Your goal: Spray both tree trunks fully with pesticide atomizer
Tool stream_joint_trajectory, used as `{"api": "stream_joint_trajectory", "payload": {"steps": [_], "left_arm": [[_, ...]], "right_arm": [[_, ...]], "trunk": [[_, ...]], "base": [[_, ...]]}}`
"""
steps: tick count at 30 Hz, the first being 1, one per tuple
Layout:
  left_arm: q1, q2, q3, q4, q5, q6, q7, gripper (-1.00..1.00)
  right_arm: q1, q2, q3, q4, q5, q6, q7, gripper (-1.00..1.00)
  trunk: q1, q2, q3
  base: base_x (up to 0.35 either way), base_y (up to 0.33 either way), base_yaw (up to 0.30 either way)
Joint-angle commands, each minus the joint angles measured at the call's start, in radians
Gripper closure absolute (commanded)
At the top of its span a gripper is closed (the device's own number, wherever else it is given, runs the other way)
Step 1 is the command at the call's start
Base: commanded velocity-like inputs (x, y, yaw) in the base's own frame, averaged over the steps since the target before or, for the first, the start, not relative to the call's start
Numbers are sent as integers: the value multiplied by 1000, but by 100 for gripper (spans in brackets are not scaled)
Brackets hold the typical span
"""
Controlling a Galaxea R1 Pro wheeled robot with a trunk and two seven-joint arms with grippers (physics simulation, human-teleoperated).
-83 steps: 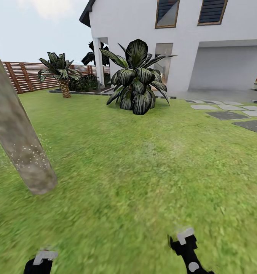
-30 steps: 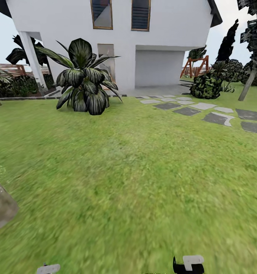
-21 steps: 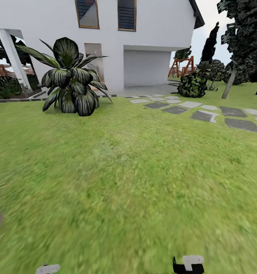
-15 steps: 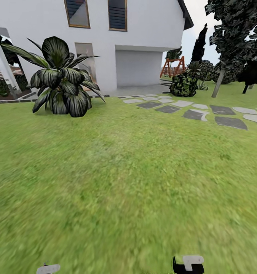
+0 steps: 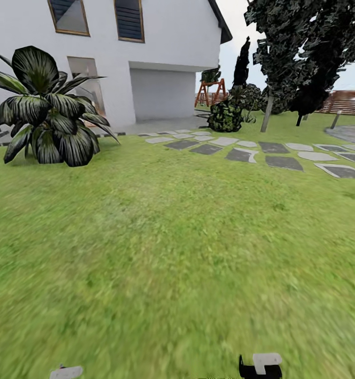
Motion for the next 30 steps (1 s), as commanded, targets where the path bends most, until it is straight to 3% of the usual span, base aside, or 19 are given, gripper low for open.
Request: {"api": "stream_joint_trajectory", "payload": {"steps": [1,30], "left_arm": [[0,0,6,1,2,-3,-2,100],[0,3,7,2,1,-2,-1,100]], "right_arm": [[-1,0,-6,1,11,-1,-6,-100],[-1,0,-6,1,11,-1,-6,-100]], "trunk": [[0,0,-1],[0,0,-1]], "base": [[0,-246,-300],[0,-272,-300]]}}
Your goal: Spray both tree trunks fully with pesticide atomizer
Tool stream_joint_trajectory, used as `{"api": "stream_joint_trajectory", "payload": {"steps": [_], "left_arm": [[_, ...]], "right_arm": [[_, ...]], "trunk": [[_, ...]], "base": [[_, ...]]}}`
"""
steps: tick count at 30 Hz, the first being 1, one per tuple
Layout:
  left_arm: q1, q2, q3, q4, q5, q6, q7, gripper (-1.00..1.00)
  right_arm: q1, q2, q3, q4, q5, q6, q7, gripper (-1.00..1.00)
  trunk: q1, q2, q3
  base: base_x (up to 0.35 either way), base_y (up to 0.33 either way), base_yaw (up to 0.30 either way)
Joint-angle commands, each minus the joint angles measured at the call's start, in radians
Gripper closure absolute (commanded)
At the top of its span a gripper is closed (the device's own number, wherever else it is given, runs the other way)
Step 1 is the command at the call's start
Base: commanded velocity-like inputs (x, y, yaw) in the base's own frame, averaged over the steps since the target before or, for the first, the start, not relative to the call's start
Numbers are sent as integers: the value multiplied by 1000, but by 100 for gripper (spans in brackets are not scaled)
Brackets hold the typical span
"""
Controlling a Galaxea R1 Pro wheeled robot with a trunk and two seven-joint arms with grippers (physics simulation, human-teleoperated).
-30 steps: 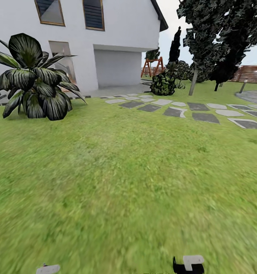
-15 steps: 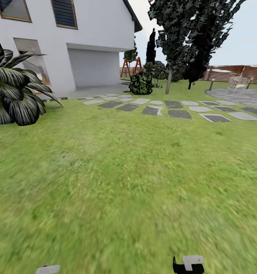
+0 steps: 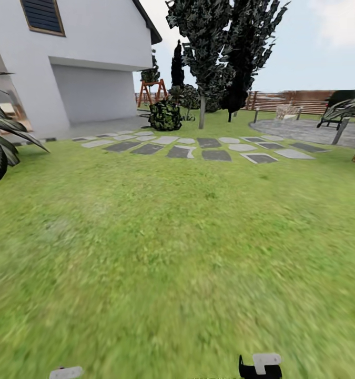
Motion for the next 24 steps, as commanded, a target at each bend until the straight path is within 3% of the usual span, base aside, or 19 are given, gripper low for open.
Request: {"api": "stream_joint_trajectory", "payload": {"steps": [1,24], "left_arm": [[0,0,6,1,1,-4,-2,100],[0,0,6,1,1,-3,-1,100]], "right_arm": [[-1,0,-6,1,11,0,-6,-100],[-1,0,-6,1,10,-1,-6,-100]], "trunk": [[0,0,-1],[0,0,-1]], "base": [[0,-274,-300],[0,-274,-300]]}}
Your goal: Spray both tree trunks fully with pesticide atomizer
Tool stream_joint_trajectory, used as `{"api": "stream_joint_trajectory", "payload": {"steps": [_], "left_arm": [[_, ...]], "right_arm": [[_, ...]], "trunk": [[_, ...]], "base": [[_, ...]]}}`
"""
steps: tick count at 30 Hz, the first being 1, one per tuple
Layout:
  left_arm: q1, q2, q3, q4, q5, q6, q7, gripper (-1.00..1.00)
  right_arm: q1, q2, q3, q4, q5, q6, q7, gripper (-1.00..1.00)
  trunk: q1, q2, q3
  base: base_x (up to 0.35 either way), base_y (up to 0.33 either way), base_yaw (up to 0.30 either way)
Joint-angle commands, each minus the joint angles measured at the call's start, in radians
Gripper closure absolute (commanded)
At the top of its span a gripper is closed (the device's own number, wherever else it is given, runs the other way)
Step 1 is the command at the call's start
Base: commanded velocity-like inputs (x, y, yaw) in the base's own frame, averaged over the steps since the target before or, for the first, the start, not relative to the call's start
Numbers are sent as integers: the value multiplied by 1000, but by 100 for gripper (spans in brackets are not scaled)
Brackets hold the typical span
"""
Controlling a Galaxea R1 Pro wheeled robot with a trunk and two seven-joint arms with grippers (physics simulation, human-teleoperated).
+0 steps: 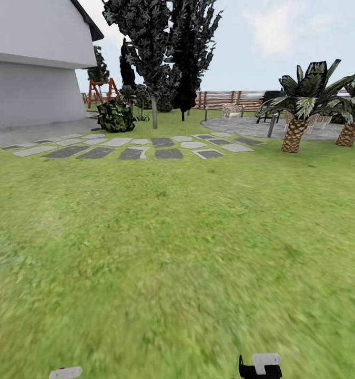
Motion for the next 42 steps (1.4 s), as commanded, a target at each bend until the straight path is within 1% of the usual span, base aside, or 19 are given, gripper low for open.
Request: {"api": "stream_joint_trajectory", "payload": {"steps": [1,12,21,31,42], "left_arm": [[0,0,6,1,1,-4,-2,100],[0,1,6,1,1,-4,-2,100],[0,4,6,1,1,-3,-2,100],[0,3,6,1,1,-4,-2,100],[0,-4,6,1,6,-2,-2,100]], "right_arm": [[-1,0,-6,1,11,0,-6,-100],[-1,0,-6,1,11,0,-6,-100],[-1,0,-6,1,11,-1,-6,-100],[-1,0,-6,1,11,-1,-6,-100],[-1,0,-6,1,11,-1,-6,-100]], "trunk": [[0,0,-1],[0,0,-1],[0,0,-9],[0,0,-17],[0,0,-23]], "base": [[0,-274,-300],[0,-274,-300],[28,-266,-266],[4,-9,-258],[0,0,-278]]}}
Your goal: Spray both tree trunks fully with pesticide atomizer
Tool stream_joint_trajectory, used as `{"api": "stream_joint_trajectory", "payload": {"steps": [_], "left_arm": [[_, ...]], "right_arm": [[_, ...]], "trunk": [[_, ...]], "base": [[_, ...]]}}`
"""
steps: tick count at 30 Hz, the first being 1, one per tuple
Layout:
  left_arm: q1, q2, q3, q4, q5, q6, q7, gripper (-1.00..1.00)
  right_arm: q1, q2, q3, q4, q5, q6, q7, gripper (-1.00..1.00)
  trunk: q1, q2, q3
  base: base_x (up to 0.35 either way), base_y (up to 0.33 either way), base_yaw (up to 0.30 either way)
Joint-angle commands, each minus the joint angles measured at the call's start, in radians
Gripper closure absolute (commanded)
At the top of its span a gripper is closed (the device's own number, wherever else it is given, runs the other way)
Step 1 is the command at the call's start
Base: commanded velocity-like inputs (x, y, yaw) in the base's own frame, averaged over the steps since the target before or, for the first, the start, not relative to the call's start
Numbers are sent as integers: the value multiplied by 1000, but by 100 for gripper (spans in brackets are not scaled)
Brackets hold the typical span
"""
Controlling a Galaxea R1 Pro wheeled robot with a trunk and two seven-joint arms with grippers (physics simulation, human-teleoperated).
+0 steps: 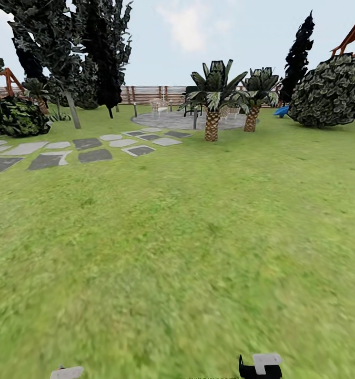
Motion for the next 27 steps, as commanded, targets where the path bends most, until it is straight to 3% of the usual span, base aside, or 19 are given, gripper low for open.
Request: {"api": "stream_joint_trajectory", "payload": {"steps": [1,27], "left_arm": [[0,0,6,0,2,-4,-2,100],[0,10,7,0,1,-2,-1,100]], "right_arm": [[-1,0,-6,0,10,-1,-6,-100],[-1,0,-6,0,11,-1,-6,-100]], "trunk": [[0,0,-1],[0,0,-15]], "base": [[0,0,-279],[0,0,-279]]}}
